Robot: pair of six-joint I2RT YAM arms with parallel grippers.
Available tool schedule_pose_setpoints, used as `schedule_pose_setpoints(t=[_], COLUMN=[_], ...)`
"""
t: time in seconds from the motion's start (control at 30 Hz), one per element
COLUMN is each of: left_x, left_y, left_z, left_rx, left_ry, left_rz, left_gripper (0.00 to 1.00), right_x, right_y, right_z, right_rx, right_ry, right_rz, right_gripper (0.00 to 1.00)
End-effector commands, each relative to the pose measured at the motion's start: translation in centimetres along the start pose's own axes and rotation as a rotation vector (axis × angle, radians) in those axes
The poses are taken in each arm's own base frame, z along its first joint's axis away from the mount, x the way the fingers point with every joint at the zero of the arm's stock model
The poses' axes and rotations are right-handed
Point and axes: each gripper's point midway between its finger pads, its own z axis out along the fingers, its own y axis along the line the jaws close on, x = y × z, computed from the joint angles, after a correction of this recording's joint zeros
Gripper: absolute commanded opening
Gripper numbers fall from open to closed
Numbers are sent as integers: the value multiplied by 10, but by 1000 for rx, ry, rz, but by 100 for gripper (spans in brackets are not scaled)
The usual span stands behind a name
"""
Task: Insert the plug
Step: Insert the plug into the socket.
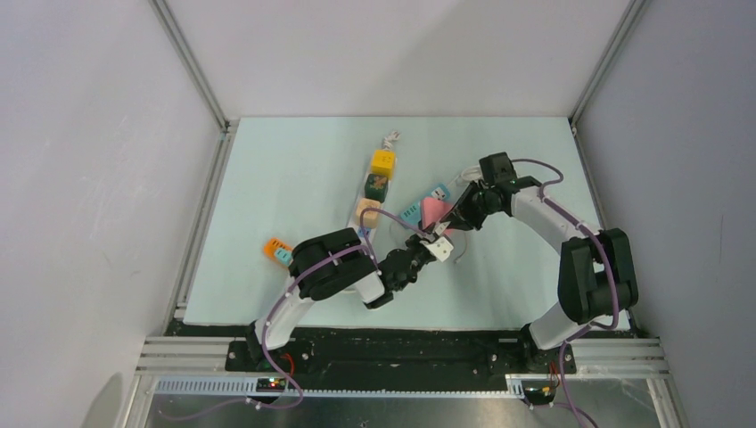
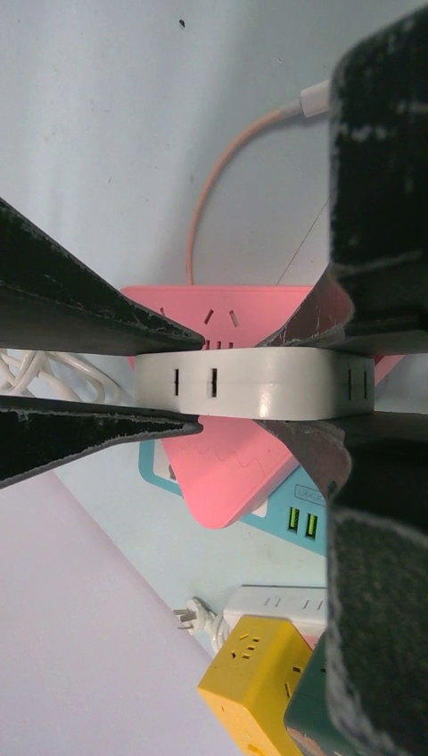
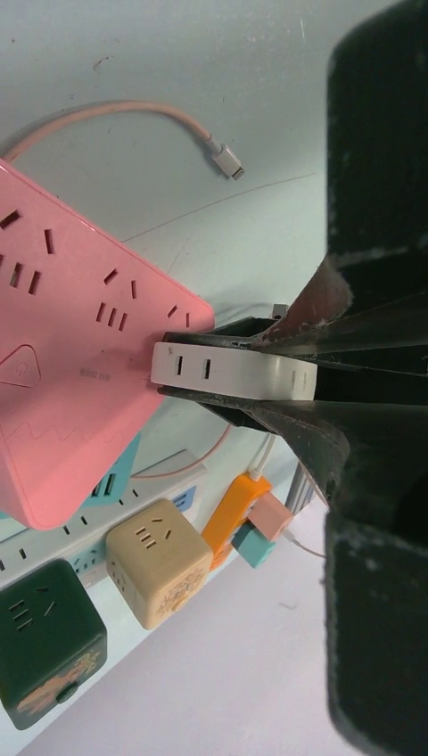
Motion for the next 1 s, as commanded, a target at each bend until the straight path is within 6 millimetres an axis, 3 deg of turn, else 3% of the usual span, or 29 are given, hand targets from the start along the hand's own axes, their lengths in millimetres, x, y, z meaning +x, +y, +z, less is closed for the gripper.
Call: schedule_pose_setpoints(t=[0.0, 0.23, 0.37, 0.4, 0.47, 0.53, 0.67, 0.73, 0.77, 0.8, 0.97], left_x=[46, 46, 45, 45, 43, 42, 33, 26, 20, 17, -8], left_y=[-22, -21, -20, -19, -17, -14, -11, -10, -8, -7, 6], left_z=[-18, -18, -17, -16, -16, -16, -19, -22, -24, -25, -36], left_rx=[82, 75, 69, 63, 52, 38, 41, 52, 52, 50, 50], left_ry=[135, 136, 136, 136, 136, 137, 125, 113, 103, 99, 58], left_rz=[33, 42, 34, 33, 26, 18, -6, -29, -37, -48, -92], left_gripper=[4, 4, 8, 9, 16, 27, 59, 79, 94, 98, 100], right_x=[-17, -25, -27, -26, -24, -23, -22, -21, -21, -21, -19], right_y=[-8, -8, -7, -6, -6, -3, 0, 2, 1, 1, -1], right_z=[17, 19, 20, 21, 22, 21, 18, 17, 17, 18, 20], right_rx=[80, 121, 122, 117, 113, 104, 88, 83, 84, 83, 92], right_ry=[-98, -136, -143, -137, -128, -125, -117, -118, -117, -113, -101], right_rz=[-61, -81, -78, -77, -75, -75, -67, -67, -64, -64, -58], right_gripper=[26, 28, 16, 8, 0, 0, 0, 0, 0, 0, 0])
